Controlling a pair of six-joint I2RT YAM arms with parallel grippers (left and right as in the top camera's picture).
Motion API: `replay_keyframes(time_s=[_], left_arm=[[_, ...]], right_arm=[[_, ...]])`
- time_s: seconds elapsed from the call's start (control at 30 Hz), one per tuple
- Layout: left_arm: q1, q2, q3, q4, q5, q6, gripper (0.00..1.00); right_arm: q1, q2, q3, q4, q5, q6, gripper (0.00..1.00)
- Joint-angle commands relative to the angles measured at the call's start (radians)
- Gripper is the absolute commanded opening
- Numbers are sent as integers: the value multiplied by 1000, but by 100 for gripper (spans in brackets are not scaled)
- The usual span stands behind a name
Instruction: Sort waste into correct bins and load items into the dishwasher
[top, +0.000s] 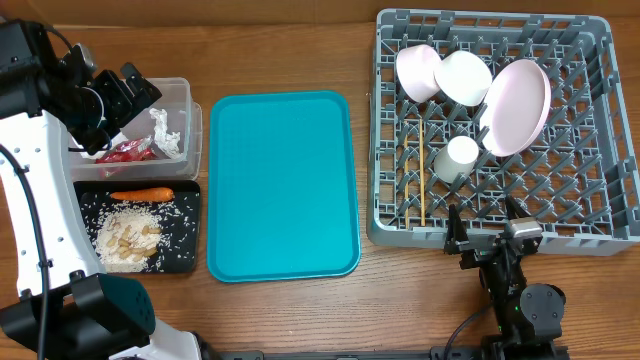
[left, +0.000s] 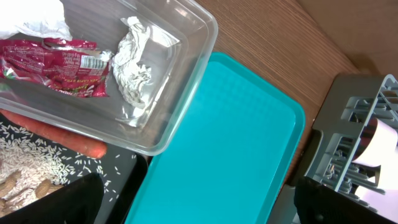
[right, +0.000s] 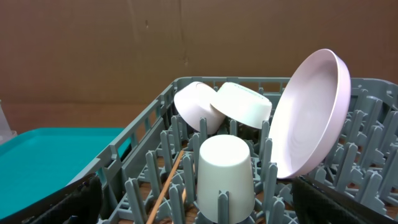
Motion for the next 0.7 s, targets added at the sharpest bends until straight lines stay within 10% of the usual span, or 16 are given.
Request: replay_keyframes(time_s=[0.0, 0.67], left_arm=[[-2, -20, 22, 1, -7, -11, 100], [-4, -44, 22, 1, -7, -11, 100]], right_arm=[[-6, -11, -11, 2, -2, -7, 100], [-6, -11, -11, 2, -2, -7, 100]])
